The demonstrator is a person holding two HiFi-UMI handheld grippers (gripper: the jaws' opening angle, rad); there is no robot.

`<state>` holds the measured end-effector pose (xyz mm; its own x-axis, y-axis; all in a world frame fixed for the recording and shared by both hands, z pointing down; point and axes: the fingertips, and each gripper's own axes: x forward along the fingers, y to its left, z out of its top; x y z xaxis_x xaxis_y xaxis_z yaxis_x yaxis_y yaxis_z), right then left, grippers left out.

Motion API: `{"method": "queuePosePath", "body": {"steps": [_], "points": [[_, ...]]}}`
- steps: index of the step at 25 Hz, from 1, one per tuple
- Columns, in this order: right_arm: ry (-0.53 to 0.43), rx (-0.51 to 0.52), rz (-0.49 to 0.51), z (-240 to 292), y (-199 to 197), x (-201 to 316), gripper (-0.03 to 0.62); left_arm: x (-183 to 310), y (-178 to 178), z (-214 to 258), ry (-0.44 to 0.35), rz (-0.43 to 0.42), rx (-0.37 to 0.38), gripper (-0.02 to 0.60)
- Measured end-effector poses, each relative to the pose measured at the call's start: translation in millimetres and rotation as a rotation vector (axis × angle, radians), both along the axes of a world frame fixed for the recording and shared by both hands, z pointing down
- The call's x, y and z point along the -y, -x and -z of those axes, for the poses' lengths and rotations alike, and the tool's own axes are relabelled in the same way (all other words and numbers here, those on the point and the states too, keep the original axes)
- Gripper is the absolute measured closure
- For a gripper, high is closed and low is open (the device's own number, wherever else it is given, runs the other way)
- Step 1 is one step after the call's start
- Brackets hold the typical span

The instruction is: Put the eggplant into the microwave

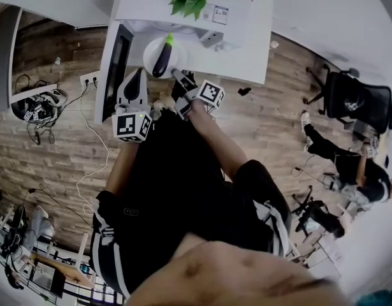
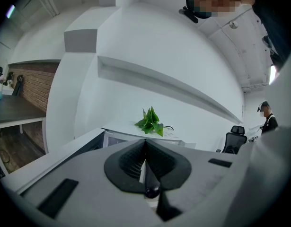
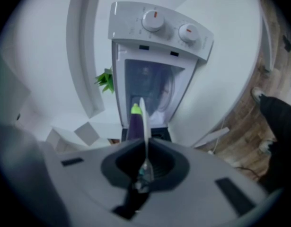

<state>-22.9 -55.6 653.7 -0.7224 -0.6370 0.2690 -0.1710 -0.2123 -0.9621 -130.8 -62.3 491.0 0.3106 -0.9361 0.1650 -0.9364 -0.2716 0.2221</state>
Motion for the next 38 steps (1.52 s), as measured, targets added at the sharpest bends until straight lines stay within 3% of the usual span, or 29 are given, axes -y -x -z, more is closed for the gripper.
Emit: {"method": "queuePosePath", "body": {"steps": [38], "points": [[-0.071,0.005,-0.155,-60,-2,93,0.554,1,-13,-23,0.028,0.001,-0.022,0.549]]}}
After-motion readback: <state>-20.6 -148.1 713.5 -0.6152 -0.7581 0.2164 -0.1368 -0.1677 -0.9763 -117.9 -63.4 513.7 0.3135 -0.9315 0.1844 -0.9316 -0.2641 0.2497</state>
